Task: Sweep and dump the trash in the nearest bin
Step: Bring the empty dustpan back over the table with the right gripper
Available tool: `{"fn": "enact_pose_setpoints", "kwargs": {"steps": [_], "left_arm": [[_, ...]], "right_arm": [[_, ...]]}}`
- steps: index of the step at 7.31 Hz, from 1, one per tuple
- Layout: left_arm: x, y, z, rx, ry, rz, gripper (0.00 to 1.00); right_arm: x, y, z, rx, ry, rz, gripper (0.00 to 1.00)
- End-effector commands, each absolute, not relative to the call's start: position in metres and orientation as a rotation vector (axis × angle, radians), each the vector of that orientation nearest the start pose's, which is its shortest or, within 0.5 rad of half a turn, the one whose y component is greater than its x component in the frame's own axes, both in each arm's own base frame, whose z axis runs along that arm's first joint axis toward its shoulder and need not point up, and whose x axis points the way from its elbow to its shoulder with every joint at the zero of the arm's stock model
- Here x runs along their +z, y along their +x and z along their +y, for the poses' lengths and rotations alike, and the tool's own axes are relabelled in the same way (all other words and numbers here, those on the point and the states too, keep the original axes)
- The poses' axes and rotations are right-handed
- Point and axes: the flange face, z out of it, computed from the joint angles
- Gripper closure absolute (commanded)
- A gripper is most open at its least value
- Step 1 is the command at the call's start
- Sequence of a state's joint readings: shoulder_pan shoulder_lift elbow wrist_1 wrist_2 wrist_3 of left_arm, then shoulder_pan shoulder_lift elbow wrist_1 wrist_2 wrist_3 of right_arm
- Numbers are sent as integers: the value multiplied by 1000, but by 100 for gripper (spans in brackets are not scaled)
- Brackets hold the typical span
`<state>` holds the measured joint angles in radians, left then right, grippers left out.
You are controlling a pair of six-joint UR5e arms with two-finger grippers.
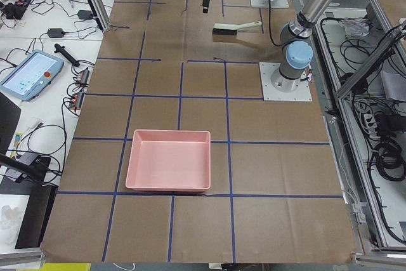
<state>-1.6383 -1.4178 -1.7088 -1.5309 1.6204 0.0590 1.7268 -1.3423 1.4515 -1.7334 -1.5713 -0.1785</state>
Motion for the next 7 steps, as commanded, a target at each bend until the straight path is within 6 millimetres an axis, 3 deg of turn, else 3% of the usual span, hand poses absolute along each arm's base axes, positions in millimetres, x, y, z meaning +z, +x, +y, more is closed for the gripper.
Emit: {"fn": "enact_pose_setpoints", "kwargs": {"steps": [1, 4, 7], "left_arm": [[493, -157, -424, -81, 195, 3086, 0], [493, -157, -424, -79, 197, 3085, 0], [493, -157, -424, -79, 195, 3086, 0]], "right_arm": [[411, 284, -551, 3, -288, 3077, 98], [369, 342, -538, 110, -121, 3083, 98], [334, 354, -551, 111, -131, 3097, 98]]}}
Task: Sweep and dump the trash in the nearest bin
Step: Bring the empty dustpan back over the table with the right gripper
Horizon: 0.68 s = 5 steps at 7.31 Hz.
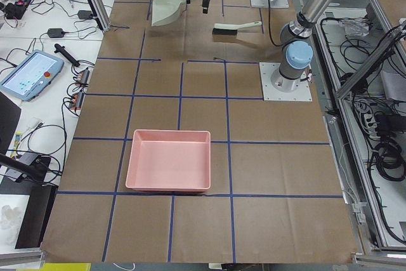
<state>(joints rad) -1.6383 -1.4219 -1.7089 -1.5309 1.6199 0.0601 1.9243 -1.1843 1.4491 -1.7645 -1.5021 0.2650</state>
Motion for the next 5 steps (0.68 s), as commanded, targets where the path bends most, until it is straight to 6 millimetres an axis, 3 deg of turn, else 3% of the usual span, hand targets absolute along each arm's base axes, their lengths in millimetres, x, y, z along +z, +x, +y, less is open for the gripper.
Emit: {"fn": "enact_pose_setpoints", "kwargs": {"steps": [1, 2, 5], "left_arm": [[492, -158, -424, -74, 195, 3087, 0], [491, -157, -424, -74, 195, 3086, 0], [491, -157, -424, -74, 195, 3086, 0]], "right_arm": [[320, 357, -564, 44, -81, 3096, 98], [301, 360, -572, 40, -8, 3098, 98], [279, 360, -572, 96, 14, 3111, 98]]}}
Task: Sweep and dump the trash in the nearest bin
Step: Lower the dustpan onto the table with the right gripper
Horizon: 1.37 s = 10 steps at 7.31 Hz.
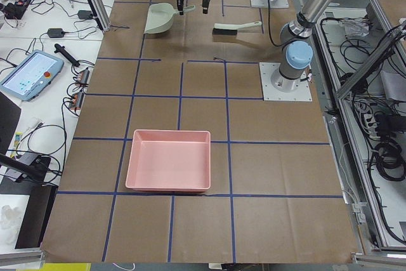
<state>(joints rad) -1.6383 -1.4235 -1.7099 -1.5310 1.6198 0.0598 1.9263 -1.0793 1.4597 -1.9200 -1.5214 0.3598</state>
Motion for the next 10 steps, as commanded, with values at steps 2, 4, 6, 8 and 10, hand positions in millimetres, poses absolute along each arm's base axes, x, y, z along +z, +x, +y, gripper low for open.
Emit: {"fn": "enact_pose_setpoints", "kwargs": {"steps": [2, 4, 6, 8, 10], "left_arm": [[491, -157, -424, -74, 195, 3086, 0], [492, -157, -424, -74, 195, 3086, 0], [492, -157, -424, -76, 195, 3086, 0], [492, -157, -424, -76, 192, 3086, 0], [492, -157, -424, -76, 192, 3086, 0]], "right_arm": [[258, 360, -568, 142, 10, 3119, 98], [255, 359, -567, 149, 34, 3120, 98], [248, 362, -572, 141, 123, 3116, 97], [251, 363, -575, 115, 122, 3108, 98], [253, 365, -581, 26, 114, 3092, 98]]}}
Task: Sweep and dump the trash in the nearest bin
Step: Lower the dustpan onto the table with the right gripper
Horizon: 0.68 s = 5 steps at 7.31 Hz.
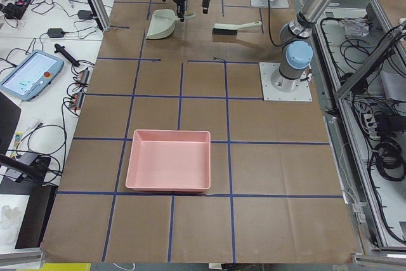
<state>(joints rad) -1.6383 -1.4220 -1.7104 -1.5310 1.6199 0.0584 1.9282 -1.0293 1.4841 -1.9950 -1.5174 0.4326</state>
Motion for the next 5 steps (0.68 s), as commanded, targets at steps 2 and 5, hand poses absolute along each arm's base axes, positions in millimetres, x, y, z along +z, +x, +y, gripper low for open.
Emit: {"fn": "enact_pose_setpoints", "kwargs": {"steps": [2, 5], "left_arm": [[492, -157, -424, -76, 192, 3086, 0], [492, -157, -424, -74, 193, 3086, 0]], "right_arm": [[246, 364, -580, 43, 110, 3096, 97], [245, 364, -580, 48, 110, 3097, 56]]}}
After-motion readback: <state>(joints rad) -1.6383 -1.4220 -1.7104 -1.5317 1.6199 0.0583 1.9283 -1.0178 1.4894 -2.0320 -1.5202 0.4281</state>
